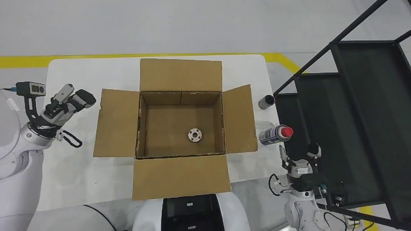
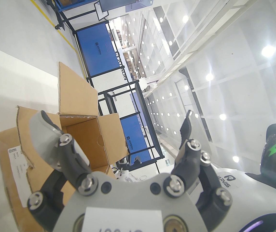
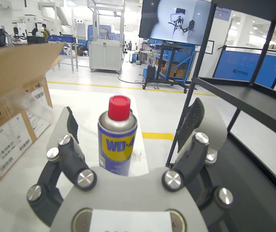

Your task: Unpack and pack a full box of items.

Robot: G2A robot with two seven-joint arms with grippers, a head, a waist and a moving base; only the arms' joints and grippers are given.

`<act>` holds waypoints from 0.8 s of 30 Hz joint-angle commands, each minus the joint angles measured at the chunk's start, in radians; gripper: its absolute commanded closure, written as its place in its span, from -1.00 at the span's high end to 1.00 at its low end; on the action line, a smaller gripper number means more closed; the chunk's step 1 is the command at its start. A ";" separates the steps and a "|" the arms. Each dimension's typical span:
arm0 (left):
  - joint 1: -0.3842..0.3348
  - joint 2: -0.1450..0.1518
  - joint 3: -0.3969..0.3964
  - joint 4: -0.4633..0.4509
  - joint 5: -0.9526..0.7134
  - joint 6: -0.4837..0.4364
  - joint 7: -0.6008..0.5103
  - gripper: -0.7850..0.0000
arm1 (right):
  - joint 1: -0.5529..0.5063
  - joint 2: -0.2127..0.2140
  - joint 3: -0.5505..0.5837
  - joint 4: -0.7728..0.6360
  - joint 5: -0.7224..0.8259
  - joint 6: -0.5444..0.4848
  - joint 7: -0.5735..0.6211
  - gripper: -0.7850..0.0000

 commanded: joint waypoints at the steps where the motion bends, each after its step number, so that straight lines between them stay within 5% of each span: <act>1: 0.000 0.000 0.000 0.000 0.000 0.000 0.000 1.00 | -0.032 0.003 0.008 -0.097 -0.008 -0.014 0.055 1.00; 11: 0.000 0.000 0.000 0.000 0.000 0.000 0.000 1.00 | -0.059 0.018 0.046 -0.402 0.000 -0.118 0.387 1.00; 15: 0.000 0.000 0.000 0.000 0.000 0.000 0.000 1.00 | -0.059 0.022 0.059 -0.488 -0.041 -0.095 0.431 1.00; 21: 0.000 0.000 0.000 0.000 0.000 0.000 0.000 1.00 | -0.014 0.041 0.056 -0.570 -0.054 -0.331 0.554 1.00; 24: 0.000 0.000 0.000 0.000 0.000 0.000 0.000 1.00 | -0.004 0.048 0.084 -0.584 -0.103 -0.347 0.564 1.00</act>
